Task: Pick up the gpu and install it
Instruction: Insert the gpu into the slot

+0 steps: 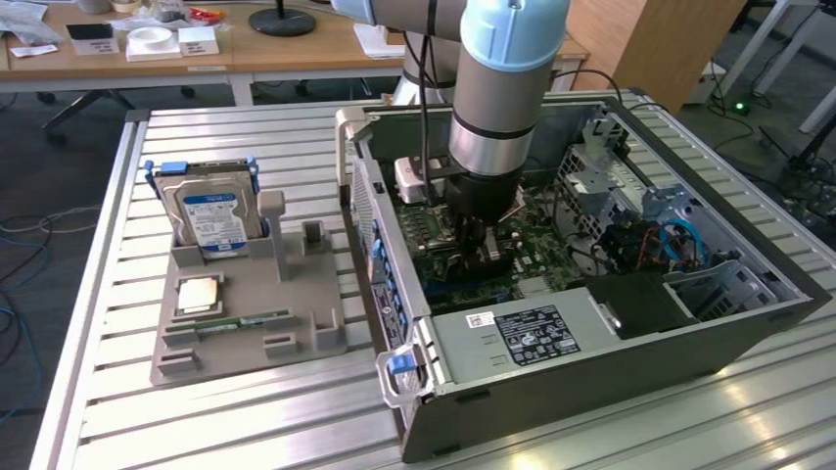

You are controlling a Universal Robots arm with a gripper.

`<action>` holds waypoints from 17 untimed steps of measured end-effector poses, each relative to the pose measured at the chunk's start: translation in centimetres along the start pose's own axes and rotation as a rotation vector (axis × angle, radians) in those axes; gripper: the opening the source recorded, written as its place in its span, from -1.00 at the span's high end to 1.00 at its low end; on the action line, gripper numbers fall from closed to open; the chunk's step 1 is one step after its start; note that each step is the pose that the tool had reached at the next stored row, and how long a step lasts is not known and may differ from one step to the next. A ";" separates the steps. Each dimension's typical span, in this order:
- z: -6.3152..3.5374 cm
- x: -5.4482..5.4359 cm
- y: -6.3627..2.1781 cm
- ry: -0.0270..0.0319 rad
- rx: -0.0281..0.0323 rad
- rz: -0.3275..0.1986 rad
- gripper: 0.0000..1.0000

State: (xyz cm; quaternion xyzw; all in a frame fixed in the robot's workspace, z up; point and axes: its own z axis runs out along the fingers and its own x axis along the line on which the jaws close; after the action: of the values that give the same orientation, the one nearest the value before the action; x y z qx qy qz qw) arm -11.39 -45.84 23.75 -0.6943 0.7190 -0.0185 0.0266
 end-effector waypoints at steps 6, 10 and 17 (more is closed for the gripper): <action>0.01 0.0 0.00 0.0000 0.0000 0.000 0.48; 0.01 0.0 0.00 0.0000 0.0000 0.000 0.48; 0.05 0.0 0.03 -0.0009 0.0005 0.001 0.35</action>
State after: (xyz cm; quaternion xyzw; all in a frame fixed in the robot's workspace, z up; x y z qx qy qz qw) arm -11.42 -45.82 23.70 -0.6940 0.7192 -0.0184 0.0271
